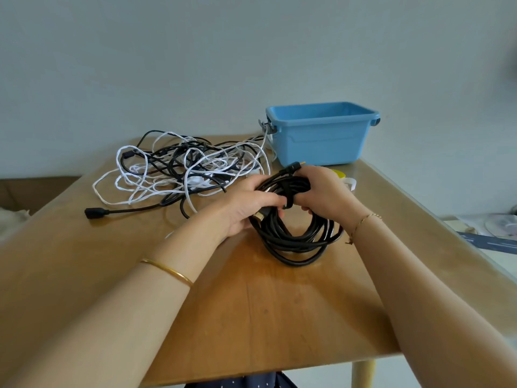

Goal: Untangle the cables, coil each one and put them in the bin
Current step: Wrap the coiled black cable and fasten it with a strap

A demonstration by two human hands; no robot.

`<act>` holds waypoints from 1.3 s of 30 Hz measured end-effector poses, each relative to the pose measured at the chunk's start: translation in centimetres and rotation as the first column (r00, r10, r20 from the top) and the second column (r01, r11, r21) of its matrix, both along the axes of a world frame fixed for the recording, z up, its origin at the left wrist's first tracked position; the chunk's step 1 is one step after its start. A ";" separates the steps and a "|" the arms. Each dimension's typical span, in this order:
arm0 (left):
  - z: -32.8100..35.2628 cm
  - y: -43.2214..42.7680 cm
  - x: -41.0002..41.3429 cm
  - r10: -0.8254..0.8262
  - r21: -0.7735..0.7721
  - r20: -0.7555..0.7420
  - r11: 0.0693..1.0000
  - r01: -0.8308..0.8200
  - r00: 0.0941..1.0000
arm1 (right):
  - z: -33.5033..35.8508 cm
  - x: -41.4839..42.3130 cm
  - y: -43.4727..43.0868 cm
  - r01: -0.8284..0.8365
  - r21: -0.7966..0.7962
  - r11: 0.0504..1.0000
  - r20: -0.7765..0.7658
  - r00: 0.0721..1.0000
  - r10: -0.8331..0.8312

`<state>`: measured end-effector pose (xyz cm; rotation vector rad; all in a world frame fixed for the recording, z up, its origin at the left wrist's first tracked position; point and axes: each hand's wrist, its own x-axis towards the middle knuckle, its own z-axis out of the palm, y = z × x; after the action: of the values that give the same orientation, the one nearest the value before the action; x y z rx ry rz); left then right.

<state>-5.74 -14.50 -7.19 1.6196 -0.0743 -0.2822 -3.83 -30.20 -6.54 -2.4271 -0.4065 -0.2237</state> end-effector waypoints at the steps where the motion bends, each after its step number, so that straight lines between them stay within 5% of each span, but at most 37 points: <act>1: 0.1 0.1 0.0 -0.008 0.017 0.017 1.000 0.008 1.000 | -0.1 0.0 0.0 -0.006 0.038 0.999 -0.017 1.000 0.007; 9: 1.0 0.4 0.0 -0.175 -0.079 -0.025 0.982 0.173 0.984 | 0.4 0.3 -1.1 -0.082 0.538 0.839 -0.329 0.896 0.298; 14: 0.5 0.0 0.5 -0.107 -0.054 -0.019 0.993 0.105 0.994 | 0.2 0.9 -1.7 -0.103 0.515 0.851 -0.351 0.880 0.319; 19: 0.4 -0.9 0.8 0.013 -0.143 -0.015 0.990 -0.015 1.000 | -0.2 1.1 -1.2 -0.073 0.370 0.926 -0.213 0.964 0.161; 26: 0.5 0.1 1.2 0.087 0.106 0.198 0.988 -0.109 0.976 | -0.7 0.6 0.7 -0.026 0.292 0.956 0.051 0.999 0.012; 31: 0.4 0.1 1.2 0.078 0.191 0.374 0.968 -0.159 0.924 | -1.5 0.7 0.8 0.055 0.516 0.855 -0.138 0.990 0.020; 36: 1.9 0.5 0.4 -0.029 0.018 0.192 1.000 0.026 0.981 | -1.4 0.4 0.3 0.014 0.497 0.868 -0.087 0.996 0.034; 39: 1.6 1.0 0.8 0.077 0.075 0.226 0.992 -0.097 0.971 | -1.1 0.2 0.0 -0.010 0.461 0.888 -0.103 0.993 0.065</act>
<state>-4.91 -13.55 -5.63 1.7303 -0.1641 -0.0348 -3.65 -30.25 -7.65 -1.9505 -0.3067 -0.1412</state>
